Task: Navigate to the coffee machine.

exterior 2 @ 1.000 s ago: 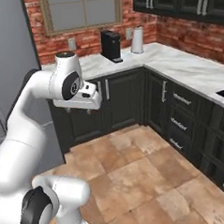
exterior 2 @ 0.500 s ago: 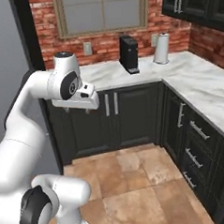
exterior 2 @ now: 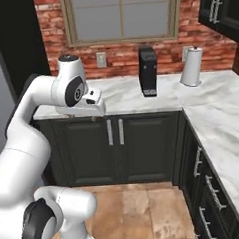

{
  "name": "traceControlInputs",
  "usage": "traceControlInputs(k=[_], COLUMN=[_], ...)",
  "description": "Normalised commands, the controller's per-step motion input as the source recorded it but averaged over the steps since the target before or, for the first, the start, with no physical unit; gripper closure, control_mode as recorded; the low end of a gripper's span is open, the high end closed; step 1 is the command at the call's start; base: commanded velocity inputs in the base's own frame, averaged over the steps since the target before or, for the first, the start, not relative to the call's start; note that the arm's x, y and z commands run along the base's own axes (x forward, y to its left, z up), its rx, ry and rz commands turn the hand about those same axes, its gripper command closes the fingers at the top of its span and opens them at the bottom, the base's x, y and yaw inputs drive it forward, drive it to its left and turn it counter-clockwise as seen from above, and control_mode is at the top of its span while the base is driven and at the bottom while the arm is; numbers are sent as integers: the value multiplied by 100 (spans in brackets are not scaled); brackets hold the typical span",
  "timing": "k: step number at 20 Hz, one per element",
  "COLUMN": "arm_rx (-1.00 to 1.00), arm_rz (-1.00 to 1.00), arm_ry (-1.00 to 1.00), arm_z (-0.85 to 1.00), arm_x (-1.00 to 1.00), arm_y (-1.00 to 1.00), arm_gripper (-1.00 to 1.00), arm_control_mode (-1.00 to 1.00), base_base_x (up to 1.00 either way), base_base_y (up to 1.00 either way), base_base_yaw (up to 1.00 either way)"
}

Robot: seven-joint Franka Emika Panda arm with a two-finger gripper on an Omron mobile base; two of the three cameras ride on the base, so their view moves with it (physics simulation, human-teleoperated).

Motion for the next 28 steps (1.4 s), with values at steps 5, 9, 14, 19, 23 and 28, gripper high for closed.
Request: traceControlInputs(k=[5, 9, 14, 19, 23, 28], arm_rx=[0, 0, 0, 0, 0, 0], arm_rz=[0, 0, 0, 0, 0, 0], arm_ry=[0, 0, 0, 0, 0, 0], arm_z=[0, 0, 0, 0, 0, 0], arm_x=[0, 0, 0, 0, 0, 0], arm_y=[0, 0, 0, 0, 0, 0], arm_gripper=[-100, -100, -100, -100, -100, -100], arm_control_mode=[100, 100, 100, 100, 100, 100], base_base_x=[100, 100, 91, 72, 70, 60], base_base_y=[-53, -51, -48, -44, -39, -23], base_base_yaw=[26, 15, 5, 8, 10, 6])
